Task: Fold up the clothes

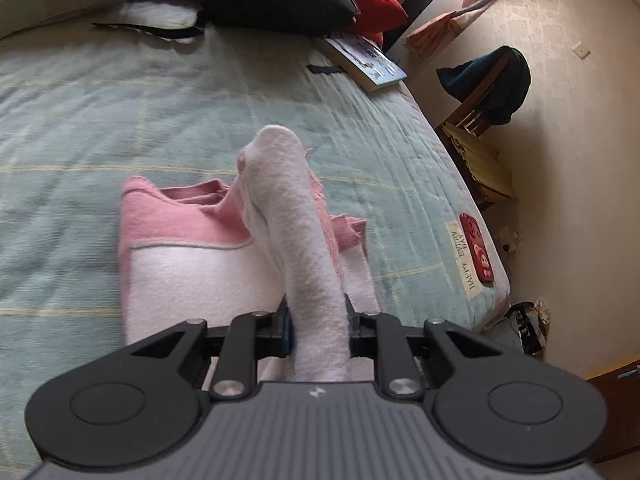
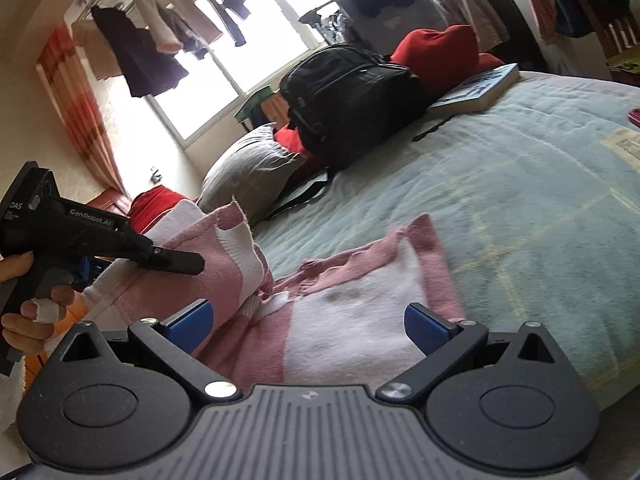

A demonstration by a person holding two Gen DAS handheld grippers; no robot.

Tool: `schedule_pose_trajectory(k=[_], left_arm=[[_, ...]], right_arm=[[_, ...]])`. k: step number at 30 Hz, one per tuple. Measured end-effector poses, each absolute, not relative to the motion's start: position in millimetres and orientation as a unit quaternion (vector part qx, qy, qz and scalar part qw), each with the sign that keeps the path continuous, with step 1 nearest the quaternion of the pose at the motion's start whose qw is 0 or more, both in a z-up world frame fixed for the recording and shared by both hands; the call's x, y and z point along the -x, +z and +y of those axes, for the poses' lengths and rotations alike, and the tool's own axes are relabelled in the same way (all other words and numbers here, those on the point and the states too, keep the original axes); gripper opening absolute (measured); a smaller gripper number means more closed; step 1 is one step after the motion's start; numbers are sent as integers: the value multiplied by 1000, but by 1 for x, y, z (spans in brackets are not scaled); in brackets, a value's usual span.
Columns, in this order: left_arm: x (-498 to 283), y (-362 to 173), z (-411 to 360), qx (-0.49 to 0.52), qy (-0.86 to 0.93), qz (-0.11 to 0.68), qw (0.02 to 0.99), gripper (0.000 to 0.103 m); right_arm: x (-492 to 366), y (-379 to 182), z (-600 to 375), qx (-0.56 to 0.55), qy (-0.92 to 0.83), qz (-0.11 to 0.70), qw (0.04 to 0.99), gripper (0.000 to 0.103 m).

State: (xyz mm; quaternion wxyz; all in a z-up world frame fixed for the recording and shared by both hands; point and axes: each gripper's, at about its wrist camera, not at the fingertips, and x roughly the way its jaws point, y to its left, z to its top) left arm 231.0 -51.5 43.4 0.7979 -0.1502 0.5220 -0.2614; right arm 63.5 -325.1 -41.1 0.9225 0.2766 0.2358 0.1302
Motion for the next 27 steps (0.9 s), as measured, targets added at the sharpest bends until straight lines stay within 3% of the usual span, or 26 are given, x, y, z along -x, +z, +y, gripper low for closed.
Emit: schedule_pose_trajectory(k=[27], left_arm=[[-276,-15,-153,141,-265,578,759,19]], right_arm=[[-47,-59,-375,-300,53,234,923,103]])
